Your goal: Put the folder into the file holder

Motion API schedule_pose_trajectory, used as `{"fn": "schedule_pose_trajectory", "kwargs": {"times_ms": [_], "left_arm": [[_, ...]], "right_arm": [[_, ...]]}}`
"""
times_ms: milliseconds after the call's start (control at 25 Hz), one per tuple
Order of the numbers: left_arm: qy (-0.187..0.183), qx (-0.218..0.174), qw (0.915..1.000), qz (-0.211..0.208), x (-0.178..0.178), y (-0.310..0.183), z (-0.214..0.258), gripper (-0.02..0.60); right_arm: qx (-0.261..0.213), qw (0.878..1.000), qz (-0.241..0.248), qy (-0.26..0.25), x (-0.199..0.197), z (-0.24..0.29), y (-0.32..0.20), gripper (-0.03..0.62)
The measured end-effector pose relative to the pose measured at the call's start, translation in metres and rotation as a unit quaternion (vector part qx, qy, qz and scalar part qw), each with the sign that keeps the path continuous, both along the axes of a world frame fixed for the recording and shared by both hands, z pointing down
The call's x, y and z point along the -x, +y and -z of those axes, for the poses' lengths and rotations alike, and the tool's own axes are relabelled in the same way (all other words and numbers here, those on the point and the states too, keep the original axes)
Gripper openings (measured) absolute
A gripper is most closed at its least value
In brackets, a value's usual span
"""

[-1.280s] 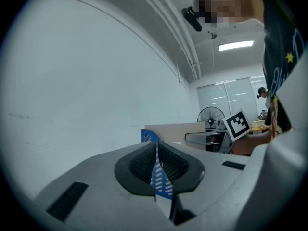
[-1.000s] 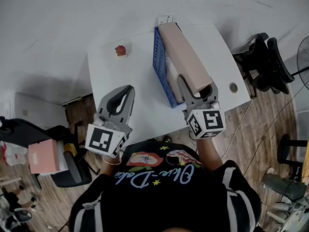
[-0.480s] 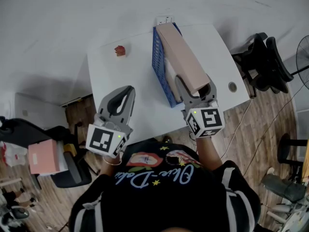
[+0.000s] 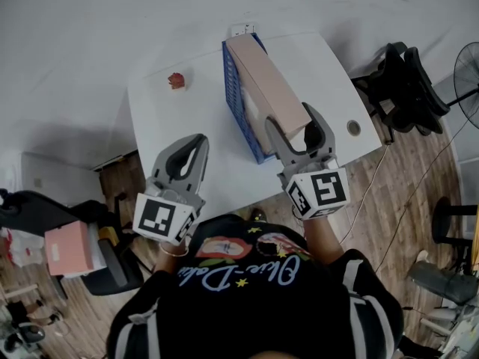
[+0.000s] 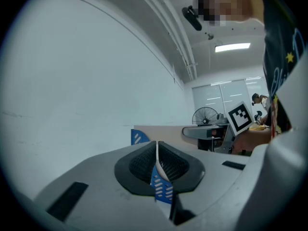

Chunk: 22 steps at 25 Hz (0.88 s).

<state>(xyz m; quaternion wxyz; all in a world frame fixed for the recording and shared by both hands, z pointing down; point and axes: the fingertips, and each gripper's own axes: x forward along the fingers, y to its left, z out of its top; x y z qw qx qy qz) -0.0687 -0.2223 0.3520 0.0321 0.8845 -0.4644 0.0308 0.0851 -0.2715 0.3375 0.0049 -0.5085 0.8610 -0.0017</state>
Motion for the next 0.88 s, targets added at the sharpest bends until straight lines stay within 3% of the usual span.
{"fn": "schedule_pose_trajectory", "kwargs": {"times_ms": [480,520,600,720,880], "left_arm": [[-0.008,0.004,0.9996,-0.027,-0.039,0.012,-0.005,0.014],[-0.009,0.001,0.9995,-0.029,-0.041,0.012,-0.005,0.014],[-0.011,-0.002,0.9994,-0.032,-0.045,0.014,-0.004,0.014],[-0.007,0.012,0.9995,-0.029,-0.048,0.015,-0.007,0.014],[-0.007,0.012,0.9994,-0.03,-0.05,0.015,-0.007,0.014]], "right_arm": [[-0.051,0.997,0.001,-0.054,-0.041,0.031,0.044,0.273],[-0.052,0.997,-0.004,-0.053,-0.045,0.029,0.045,0.249],[-0.049,0.998,-0.021,-0.044,-0.053,0.023,0.047,0.106],[-0.026,0.999,-0.039,-0.028,-0.062,0.008,0.044,0.029],[0.0,0.999,-0.045,-0.013,-0.066,-0.006,0.041,0.017]]}}
